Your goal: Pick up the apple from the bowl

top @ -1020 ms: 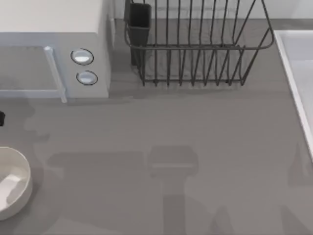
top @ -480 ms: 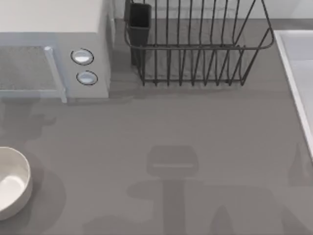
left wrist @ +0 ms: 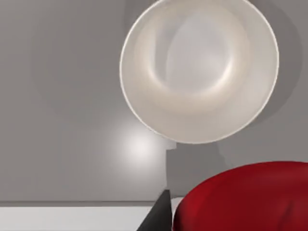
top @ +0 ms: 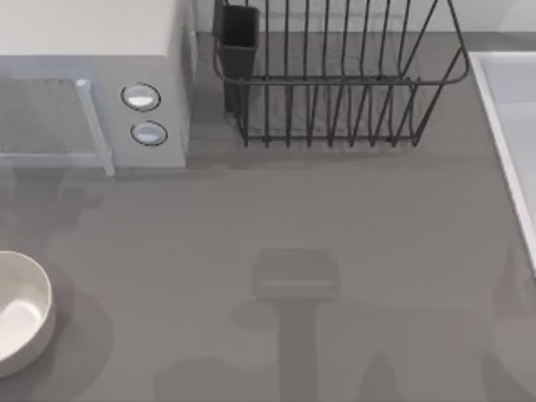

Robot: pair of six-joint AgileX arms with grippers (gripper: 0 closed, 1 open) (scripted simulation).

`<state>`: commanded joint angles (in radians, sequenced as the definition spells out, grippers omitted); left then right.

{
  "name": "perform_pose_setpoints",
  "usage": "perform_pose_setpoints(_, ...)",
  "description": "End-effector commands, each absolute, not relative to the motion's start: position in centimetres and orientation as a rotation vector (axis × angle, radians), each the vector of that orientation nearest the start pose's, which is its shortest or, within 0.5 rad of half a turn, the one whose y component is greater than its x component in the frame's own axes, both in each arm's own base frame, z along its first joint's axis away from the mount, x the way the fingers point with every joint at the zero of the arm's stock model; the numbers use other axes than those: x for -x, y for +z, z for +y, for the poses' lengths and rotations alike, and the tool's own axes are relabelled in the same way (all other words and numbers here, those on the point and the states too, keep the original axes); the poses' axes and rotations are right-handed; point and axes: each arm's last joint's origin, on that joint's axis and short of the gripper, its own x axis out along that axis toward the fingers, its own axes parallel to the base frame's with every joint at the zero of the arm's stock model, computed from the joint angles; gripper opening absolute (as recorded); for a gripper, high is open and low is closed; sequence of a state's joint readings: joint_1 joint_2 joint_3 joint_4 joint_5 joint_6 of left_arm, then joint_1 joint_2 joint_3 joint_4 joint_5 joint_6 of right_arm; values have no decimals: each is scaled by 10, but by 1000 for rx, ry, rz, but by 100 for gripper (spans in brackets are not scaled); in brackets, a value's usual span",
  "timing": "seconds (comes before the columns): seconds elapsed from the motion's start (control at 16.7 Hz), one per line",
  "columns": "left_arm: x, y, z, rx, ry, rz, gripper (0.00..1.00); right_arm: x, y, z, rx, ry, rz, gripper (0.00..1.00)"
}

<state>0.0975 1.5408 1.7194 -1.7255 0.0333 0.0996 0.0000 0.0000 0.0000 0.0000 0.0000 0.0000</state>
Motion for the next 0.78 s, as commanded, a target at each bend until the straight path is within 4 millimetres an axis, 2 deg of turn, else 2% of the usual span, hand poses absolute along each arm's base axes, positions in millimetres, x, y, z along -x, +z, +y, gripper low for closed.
perform_pose_setpoints(0.18, -288, 358, -5, 19, -24, 1558, 0, -106, 160, -1, 0, 0, 0, 100)
perform_pose_setpoints(0.3, -317, 343, -46, 10, -24, 1573, 0, -106, 160, -1, 0, 0, 0, 100)
perform_pose_setpoints(0.42, -340, 324, -101, -3, -23, 1583, 0, -106, 160, -1, 0, 0, 0, 100)
perform_pose_setpoints(0.6, -352, 293, -181, -15, -18, 1582, 0, -106, 160, -1, 0, 0, 0, 100)
perform_pose_setpoints(0.72, -353, 277, -217, -17, -16, 1576, 0, -106, 160, -1, 0, 0, 0, 100)
perform_pose_setpoints(0.78, -353, 272, -228, -16, -15, 1573, 0, -106, 160, -1, 0, 0, 0, 100)
